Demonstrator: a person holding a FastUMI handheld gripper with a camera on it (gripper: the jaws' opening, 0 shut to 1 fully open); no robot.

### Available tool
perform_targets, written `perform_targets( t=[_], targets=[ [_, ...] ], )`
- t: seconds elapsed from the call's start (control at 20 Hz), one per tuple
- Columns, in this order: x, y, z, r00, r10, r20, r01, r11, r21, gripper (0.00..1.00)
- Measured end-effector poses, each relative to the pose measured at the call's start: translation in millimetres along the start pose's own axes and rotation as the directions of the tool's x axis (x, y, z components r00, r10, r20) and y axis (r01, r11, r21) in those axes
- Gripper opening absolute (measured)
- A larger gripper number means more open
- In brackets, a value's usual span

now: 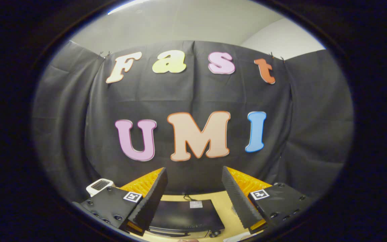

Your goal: Open the toaster oven, put the food inside, and close the toaster oven door.

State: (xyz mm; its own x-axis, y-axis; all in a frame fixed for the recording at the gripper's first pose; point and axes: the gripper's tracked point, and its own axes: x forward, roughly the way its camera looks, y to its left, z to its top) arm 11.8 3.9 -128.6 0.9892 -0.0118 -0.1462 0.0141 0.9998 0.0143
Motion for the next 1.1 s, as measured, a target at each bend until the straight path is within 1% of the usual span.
perform_targets(
  t=[0.15, 0.25, 0.45, 0.65, 0.8, 0.85, 0.9, 1.1],
  targets=[
    [1, 11, -70, 0.994, -0.005, -0.107, 0.002, 1.0, -0.022, 1.0],
    [-1, 21, -117, 0.983, 0.0, -0.182, -0.006, 0.999, -0.031, 1.0],
    [-6, 46, -188, 0.948, 0.063, -0.311, -0.064, 0.998, 0.007, 1.0],
    [-7, 57, -229, 0.927, 0.079, -0.365, -0.083, 0.997, 0.004, 1.0],
    [-11, 63, -256, 0.903, 0.096, -0.418, -0.101, 0.995, 0.01, 1.0],
    [-13, 61, -257, 0.906, 0.09, -0.413, -0.099, 0.995, 0.0, 1.0],
    [-10, 61, -253, 0.916, 0.087, -0.391, -0.093, 0.996, 0.002, 1.0],
    [-14, 63, -258, 0.92, 0.103, -0.378, -0.109, 0.994, 0.004, 1.0]
  ],
)
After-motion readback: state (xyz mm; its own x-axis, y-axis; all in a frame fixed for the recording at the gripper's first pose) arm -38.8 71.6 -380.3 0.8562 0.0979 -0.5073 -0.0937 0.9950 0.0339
